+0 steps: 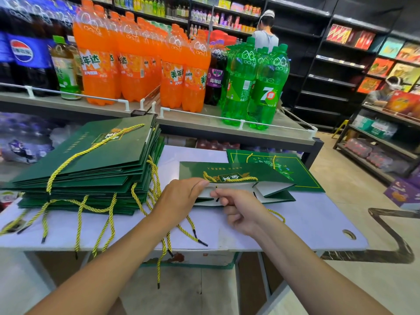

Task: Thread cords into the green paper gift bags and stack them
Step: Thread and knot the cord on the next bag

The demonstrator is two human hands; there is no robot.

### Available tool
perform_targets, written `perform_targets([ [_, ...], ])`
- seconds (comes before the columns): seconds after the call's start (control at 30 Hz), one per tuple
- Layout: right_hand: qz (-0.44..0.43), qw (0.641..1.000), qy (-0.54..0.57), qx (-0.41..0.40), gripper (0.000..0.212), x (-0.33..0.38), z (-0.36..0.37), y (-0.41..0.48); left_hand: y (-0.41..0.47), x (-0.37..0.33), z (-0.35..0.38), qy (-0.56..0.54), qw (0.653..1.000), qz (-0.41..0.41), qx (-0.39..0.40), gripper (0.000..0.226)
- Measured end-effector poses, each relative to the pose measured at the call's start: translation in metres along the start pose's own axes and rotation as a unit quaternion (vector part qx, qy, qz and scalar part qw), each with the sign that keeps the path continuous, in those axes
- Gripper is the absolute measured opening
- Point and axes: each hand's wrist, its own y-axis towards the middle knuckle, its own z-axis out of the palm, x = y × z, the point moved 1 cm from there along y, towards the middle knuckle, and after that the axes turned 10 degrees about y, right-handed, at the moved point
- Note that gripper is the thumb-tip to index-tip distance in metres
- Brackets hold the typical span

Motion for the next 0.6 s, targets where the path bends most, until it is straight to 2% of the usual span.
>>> perform_targets([
  [0.07,-0.023,0.998,-0.051,-0.008,0.017,0.000,0.000,-0.002,0.001,0.002,0.001,-0.004,1.000,-0.002,0.000,0.039],
  [0.2,-0.092,0.980,-0.179,-0.006,0.035,0.000,0.004,-0.011,0.001,0.001,0.000,-0.016,1.000,0.005,0.014,0.036],
  [0.27,-0.150,0.948,-0.279,0.010,0.045,0.009,0.005,-0.018,0.000,-0.001,-0.001,-0.017,0.999,0.015,0.039,0.030],
  [0.3,-0.208,0.914,-0.349,-0.007,0.046,0.016,0.003,-0.020,0.000,-0.002,-0.001,-0.015,0.998,0.022,0.050,0.029],
  [0.33,-0.277,0.856,-0.434,-0.050,0.043,0.027,-0.002,-0.019,0.000,-0.003,-0.001,-0.010,0.998,0.027,0.056,0.029],
  [0.37,-0.330,0.779,-0.525,-0.099,0.036,0.037,-0.011,-0.014,0.001,-0.004,0.000,-0.004,0.998,0.032,0.059,0.029],
  [0.4,-0.348,0.707,-0.603,-0.126,0.031,0.046,-0.018,-0.010,0.001,-0.004,0.001,0.004,0.997,0.036,0.062,0.029],
  [0.43,-0.327,0.665,-0.661,-0.118,0.034,0.055,-0.025,-0.005,0.001,-0.004,0.002,0.012,0.997,0.044,0.064,0.029],
  [0.47,-0.288,0.656,-0.692,-0.086,0.038,0.062,-0.032,0.003,0.001,-0.003,0.003,0.024,0.996,0.055,0.066,0.029],
  [0.53,-0.202,0.706,-0.679,-0.001,0.026,0.069,-0.042,0.015,0.001,-0.002,0.006,0.042,0.994,0.068,0.074,0.029],
  [0.6,-0.192,0.757,-0.622,0.058,0.017,0.075,-0.045,0.024,0.001,-0.001,0.006,0.047,0.993,0.065,0.082,0.029],
])
